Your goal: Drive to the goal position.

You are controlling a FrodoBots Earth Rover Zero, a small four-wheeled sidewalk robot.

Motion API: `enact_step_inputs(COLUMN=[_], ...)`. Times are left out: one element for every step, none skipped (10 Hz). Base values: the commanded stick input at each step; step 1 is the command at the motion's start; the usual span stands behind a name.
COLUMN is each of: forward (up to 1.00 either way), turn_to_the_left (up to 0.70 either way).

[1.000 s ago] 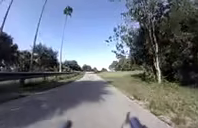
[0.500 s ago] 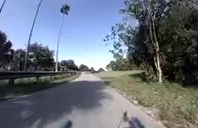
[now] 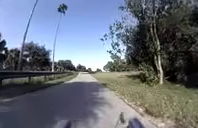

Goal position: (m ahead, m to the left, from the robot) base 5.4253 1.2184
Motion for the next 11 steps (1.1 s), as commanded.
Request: enact_step_inputs(forward=[0.85, 0.85, 0.85, 0.85, 0.85, 0.85, 0.85, 0.85, 0.85, 0.85, 0.85], turn_to_the_left=[0.34, 0.34, 0.34, 0.34, 0.34, 0.29, 0.2, 0.12, 0.03, 0.0, 0.0])
